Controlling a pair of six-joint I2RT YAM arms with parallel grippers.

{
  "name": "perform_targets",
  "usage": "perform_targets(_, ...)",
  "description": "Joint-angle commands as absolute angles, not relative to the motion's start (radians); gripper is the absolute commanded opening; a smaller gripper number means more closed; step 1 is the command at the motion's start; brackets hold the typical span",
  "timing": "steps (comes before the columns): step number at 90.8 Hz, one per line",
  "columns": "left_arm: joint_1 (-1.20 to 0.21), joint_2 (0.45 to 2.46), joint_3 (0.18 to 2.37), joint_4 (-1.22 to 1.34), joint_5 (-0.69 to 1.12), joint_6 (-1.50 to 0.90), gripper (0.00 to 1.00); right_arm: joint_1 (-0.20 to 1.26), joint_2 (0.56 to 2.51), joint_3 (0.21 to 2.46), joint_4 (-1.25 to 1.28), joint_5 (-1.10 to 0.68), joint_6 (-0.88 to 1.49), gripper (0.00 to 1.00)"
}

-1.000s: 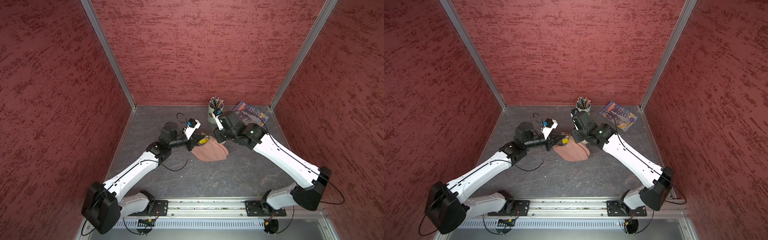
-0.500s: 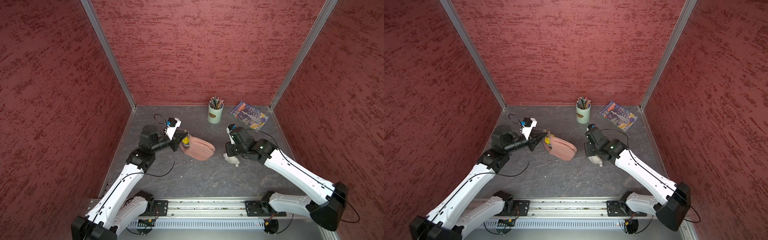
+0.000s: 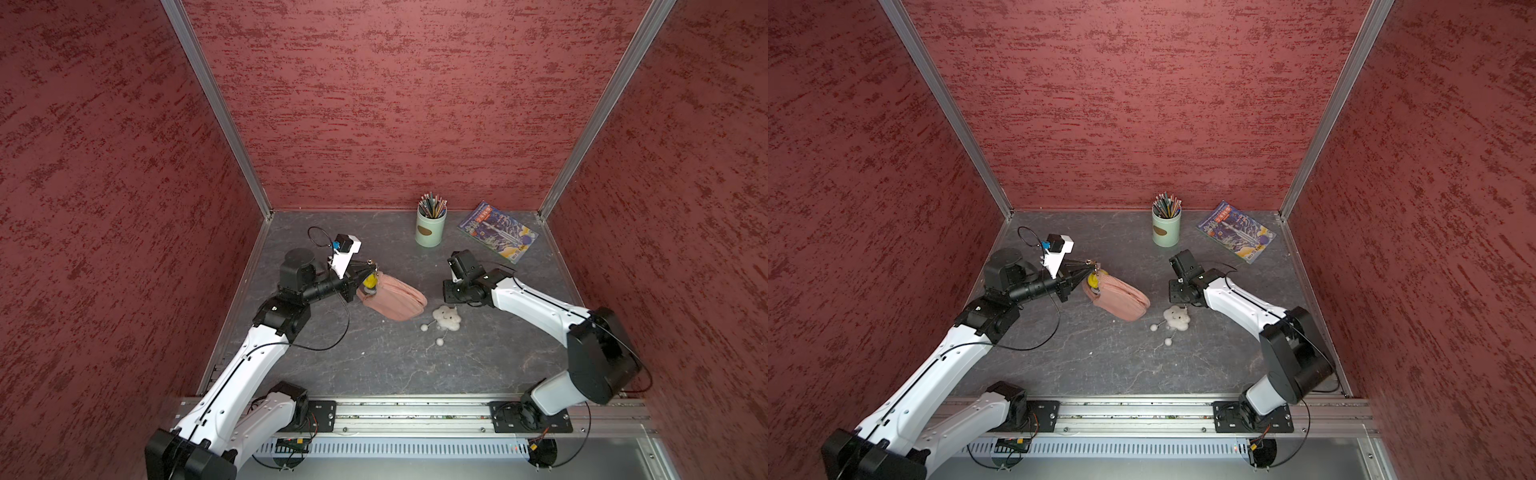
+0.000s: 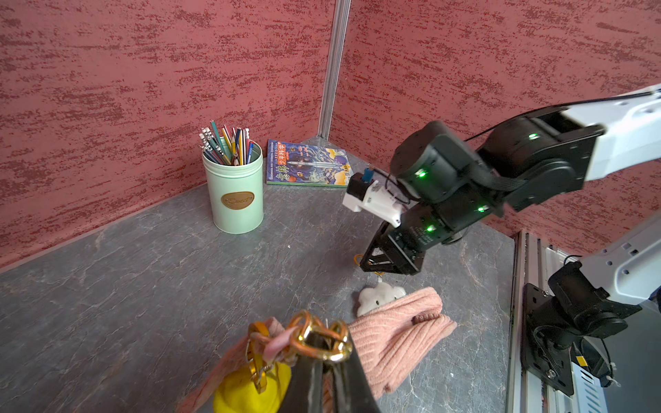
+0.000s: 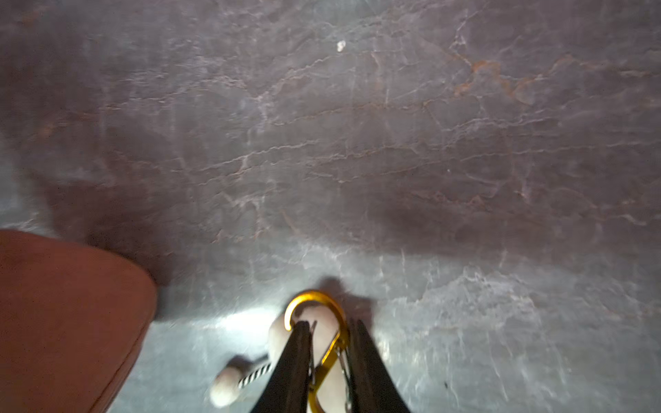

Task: Remove the decoration from the bag
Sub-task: Place the decoration item at the center of the board.

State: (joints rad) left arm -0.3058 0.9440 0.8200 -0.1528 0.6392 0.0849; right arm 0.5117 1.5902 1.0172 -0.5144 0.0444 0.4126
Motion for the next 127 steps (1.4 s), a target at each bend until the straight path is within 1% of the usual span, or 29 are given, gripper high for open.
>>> perform_targets(1,-0.301,0.932,0.828,-0.137,0.656,0.078,0.0,0.465,1.647,1.068,-0.411,0.035,0.377,0.23)
perform_targets(14,-0.301,0.928,0.822,-0.135,0.654,0.076,0.0,0.433,1.737,1.107,-0.386,0.057,0.36,0.24)
perform_targets(33,-0.3,0.929,0.816,-0.124,0.655,0.07,0.0,0.427,1.829,1.158,-0.382,0.113,0.341,0.27)
perform_targets(69,-0.303,0.926,0.814,-0.124,0.659,0.069,0.0,0.426,1.907,1.193,-0.384,0.141,0.325,0.29)
perform_targets(76,-0.302,0.925,0.813,-0.124,0.658,0.068,0.0,0.426,1.918,1.201,-0.393,0.152,0.319,0.32)
perform_targets(86,-0.302,0.924,0.811,-0.123,0.658,0.065,0.0,0.426,1.925,1.212,-0.406,0.159,0.31,0.4)
perform_targets(100,-0.308,0.926,0.81,-0.121,0.652,0.059,0.0,0.426,1.907,1.221,-0.423,0.143,0.307,0.45)
perform_targets(127,-0.343,0.967,0.828,-0.104,0.626,0.052,0.0,0.426,1.717,1.211,-0.517,0.06,0.295,0.58)
